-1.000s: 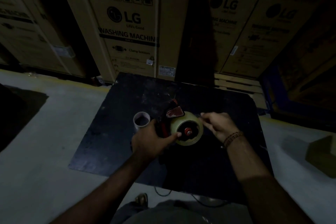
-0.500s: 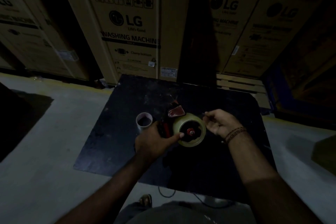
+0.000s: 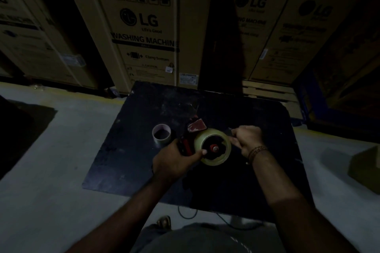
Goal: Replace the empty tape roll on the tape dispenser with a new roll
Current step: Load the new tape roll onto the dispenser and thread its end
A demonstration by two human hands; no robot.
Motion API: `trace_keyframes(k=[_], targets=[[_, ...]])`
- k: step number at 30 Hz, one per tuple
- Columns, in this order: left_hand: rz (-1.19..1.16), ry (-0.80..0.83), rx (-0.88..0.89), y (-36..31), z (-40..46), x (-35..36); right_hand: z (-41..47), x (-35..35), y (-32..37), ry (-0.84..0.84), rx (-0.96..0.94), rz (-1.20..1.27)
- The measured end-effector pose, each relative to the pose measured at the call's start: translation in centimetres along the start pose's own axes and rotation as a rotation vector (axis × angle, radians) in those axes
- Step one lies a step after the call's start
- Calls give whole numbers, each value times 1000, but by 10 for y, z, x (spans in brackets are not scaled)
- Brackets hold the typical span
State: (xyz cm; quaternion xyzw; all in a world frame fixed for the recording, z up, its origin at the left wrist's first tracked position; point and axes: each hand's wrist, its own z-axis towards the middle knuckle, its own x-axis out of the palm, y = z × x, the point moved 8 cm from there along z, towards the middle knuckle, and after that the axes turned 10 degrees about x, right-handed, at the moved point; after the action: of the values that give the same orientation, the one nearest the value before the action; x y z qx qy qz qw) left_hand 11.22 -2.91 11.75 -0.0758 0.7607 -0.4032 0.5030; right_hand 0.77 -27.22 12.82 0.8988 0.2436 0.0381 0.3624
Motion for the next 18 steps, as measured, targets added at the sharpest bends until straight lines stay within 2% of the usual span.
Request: trace_keyframes(k=[2,6,18], targets=[[-15,19,-13,4,-1,3,1,-1,1,-55,-97,-65],[-33,14,-18,9,-4,4,3,-2,-4,-112,-172,-165],[-68,-8,-26,20,-7,2,8,4,-7,-114,-193,-236]])
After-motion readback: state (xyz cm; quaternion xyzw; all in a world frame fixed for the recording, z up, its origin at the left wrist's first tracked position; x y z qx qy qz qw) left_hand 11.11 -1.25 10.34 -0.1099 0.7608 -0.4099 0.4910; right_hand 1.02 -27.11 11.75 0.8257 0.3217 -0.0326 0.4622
